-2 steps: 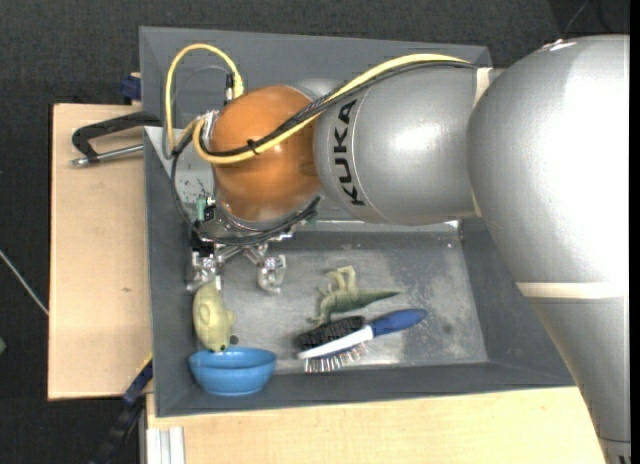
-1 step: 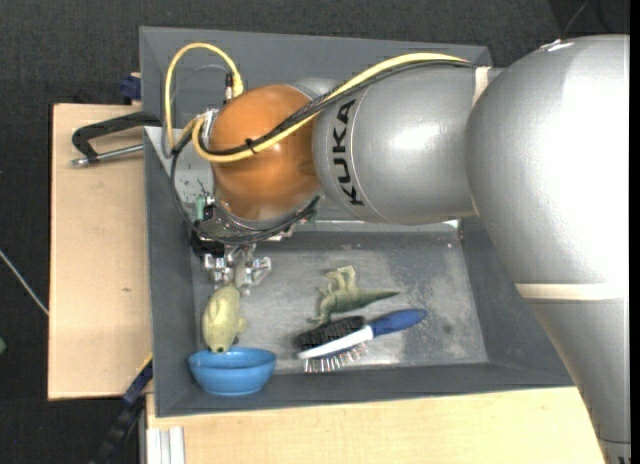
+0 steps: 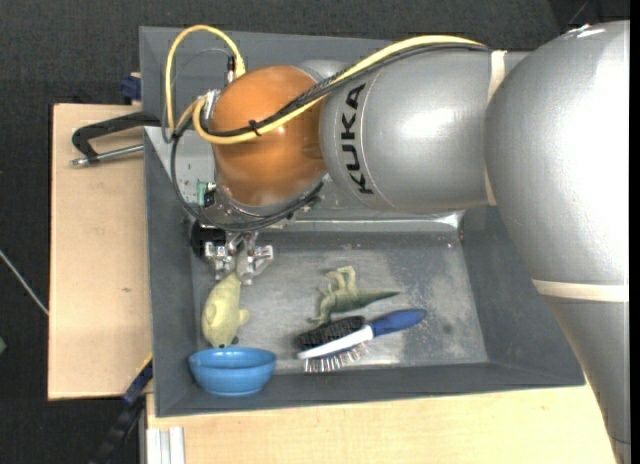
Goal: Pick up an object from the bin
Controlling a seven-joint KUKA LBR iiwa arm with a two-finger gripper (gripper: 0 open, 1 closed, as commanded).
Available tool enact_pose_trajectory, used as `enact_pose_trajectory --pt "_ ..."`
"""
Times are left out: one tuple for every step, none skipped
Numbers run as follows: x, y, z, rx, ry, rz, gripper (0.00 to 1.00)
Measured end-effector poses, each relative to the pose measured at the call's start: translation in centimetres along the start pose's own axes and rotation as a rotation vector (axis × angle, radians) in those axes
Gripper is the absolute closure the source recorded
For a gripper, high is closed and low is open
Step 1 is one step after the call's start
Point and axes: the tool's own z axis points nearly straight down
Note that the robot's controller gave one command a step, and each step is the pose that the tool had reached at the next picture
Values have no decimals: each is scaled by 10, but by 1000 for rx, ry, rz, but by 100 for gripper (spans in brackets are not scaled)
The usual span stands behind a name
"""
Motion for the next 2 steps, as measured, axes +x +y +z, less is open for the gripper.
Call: enact_pose_trajectory --pt "-2 -1 -9 -2 0 4 100" --pt "-4 -2 -27 -1 1 7 100"
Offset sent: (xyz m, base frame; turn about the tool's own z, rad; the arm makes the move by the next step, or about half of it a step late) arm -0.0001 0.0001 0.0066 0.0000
